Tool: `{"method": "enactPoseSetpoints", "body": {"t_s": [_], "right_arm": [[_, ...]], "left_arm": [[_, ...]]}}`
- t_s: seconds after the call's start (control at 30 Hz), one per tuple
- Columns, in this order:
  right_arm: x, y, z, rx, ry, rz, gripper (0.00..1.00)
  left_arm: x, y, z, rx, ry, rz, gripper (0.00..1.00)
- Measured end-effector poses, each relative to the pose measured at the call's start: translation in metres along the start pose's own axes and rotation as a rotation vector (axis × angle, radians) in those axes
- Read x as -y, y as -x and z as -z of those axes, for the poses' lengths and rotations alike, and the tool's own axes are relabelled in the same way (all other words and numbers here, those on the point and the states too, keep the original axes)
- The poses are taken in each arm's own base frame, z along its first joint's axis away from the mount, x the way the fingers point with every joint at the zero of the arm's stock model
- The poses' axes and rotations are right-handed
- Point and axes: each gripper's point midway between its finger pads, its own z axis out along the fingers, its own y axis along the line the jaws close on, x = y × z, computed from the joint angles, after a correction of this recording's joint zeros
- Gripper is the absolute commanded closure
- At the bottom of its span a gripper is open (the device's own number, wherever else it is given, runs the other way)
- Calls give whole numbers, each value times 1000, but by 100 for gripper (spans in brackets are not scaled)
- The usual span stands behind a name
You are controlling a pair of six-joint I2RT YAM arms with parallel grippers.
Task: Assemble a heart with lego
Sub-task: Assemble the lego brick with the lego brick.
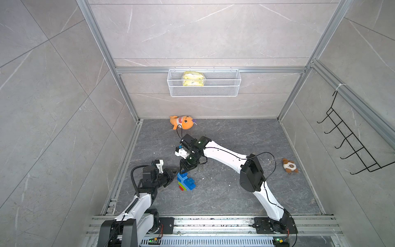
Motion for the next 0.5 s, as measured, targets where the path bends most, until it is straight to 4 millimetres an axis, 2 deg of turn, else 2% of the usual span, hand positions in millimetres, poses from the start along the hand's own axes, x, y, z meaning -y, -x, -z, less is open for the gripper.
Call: {"method": "enactPoseSetpoints", "body": {"t_s": [0.5], "right_arm": [[0, 2, -5, -20, 11, 0, 69]], "left_arm": [[2, 2, 0, 2, 9, 30, 100]]}}
